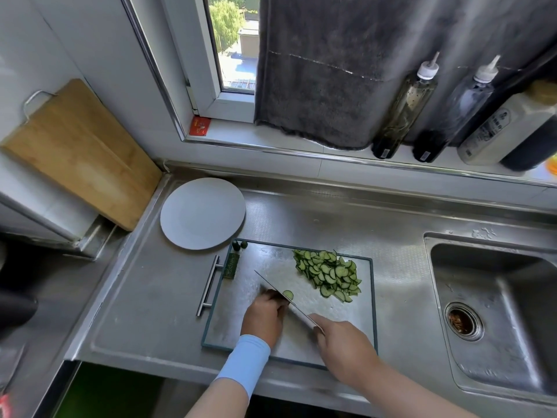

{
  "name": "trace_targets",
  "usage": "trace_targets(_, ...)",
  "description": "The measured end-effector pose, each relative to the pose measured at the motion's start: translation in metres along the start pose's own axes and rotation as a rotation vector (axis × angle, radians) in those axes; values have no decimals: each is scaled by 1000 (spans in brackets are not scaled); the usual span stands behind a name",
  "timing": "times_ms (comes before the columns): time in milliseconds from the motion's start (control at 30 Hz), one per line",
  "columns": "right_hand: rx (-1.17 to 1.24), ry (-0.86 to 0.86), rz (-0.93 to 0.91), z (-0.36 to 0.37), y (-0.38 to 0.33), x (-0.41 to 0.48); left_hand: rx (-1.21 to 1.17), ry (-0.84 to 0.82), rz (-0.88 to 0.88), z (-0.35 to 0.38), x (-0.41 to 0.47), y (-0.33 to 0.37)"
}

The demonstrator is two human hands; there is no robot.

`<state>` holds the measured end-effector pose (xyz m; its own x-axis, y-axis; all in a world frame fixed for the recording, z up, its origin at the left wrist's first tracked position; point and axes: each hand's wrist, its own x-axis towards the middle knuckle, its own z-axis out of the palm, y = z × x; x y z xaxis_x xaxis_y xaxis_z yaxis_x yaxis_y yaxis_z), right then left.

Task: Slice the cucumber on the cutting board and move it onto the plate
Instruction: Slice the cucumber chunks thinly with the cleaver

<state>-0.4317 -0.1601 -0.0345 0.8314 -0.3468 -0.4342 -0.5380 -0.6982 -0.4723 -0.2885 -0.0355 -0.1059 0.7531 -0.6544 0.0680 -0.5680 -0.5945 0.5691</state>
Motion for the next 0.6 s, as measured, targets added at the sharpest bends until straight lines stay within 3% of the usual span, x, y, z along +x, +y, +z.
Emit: trace_targets(600,-2,-48,4,1,-23,38,-3,22,-3,7,-3,-5)
